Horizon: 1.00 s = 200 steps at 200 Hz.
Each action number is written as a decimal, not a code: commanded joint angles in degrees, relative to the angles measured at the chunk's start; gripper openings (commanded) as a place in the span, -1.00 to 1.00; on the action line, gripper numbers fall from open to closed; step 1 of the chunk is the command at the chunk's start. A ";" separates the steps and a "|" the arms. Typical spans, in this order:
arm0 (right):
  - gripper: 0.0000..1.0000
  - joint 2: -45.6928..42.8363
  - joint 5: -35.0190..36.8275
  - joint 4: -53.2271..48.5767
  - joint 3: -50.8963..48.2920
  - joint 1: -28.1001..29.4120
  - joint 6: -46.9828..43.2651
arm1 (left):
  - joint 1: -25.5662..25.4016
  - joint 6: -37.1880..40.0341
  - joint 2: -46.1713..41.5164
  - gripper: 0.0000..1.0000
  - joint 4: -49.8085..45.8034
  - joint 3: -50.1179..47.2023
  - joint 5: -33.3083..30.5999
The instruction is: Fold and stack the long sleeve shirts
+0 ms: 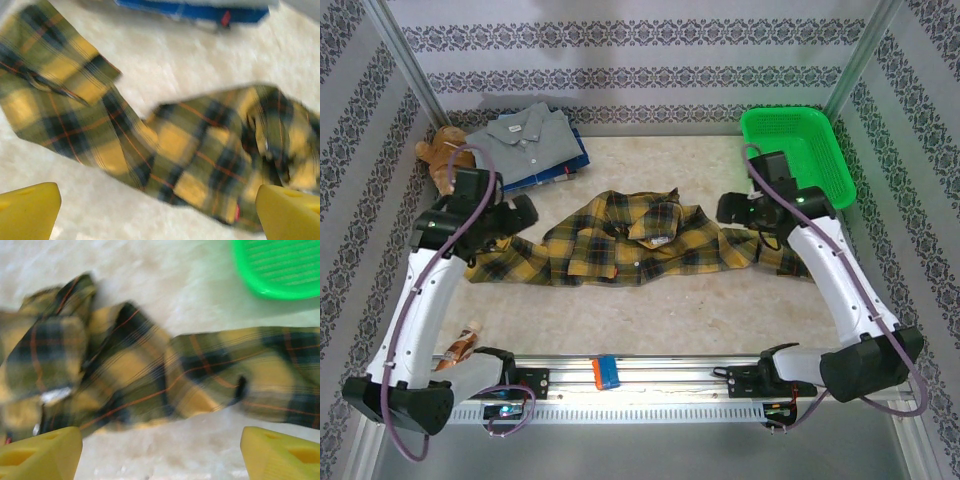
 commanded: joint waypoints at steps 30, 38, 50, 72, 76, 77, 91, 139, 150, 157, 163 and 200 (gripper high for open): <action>0.64 6.45 -7.92 3.60 -12.33 14.62 -3.12 | -5.17 -8.38 0.90 1.00 -3.26 -15.95 13.80; 0.64 7.97 -6.93 4.86 -13.56 16.51 -3.81 | -5.11 -8.79 1.18 1.00 -2.45 -18.37 14.48; 0.64 10.14 -5.32 6.81 -15.03 18.81 -4.87 | -5.13 -9.71 1.83 0.98 -0.63 -21.57 14.79; 0.63 14.05 -2.68 9.17 -17.04 19.51 -4.25 | -4.93 -12.02 4.00 0.96 5.92 -27.03 13.69; 0.63 14.78 -2.23 9.48 -17.28 19.28 -3.80 | -4.69 -12.57 4.52 0.95 7.96 -28.24 13.79; 0.63 14.94 -2.08 9.52 -17.33 19.20 -3.67 | -4.62 -12.74 4.61 0.95 8.50 -28.54 13.86; 0.62 16.90 -1.04 10.60 -18.01 17.83 -1.93 | -3.18 -15.27 6.66 0.91 15.15 -32.10 14.65; 0.62 20.63 0.11 17.36 -18.60 14.06 -0.60 | -0.11 -18.75 12.02 0.85 28.12 -35.60 10.07; 0.62 22.99 0.64 17.12 -17.11 13.60 -1.22 | 1.06 -19.04 13.22 0.83 30.25 -36.50 8.69; 0.62 23.96 1.07 17.44 -16.50 13.51 -1.55 | 1.83 -19.21 13.66 0.82 31.41 -36.73 7.89; 0.62 24.65 1.28 17.91 -16.13 13.50 -1.86 | 2.40 -19.36 13.83 0.81 32.86 -36.93 7.53; 0.56 29.53 2.53 17.92 -14.16 12.96 -2.47 | 5.09 -20.45 18.99 0.69 39.28 -37.36 9.09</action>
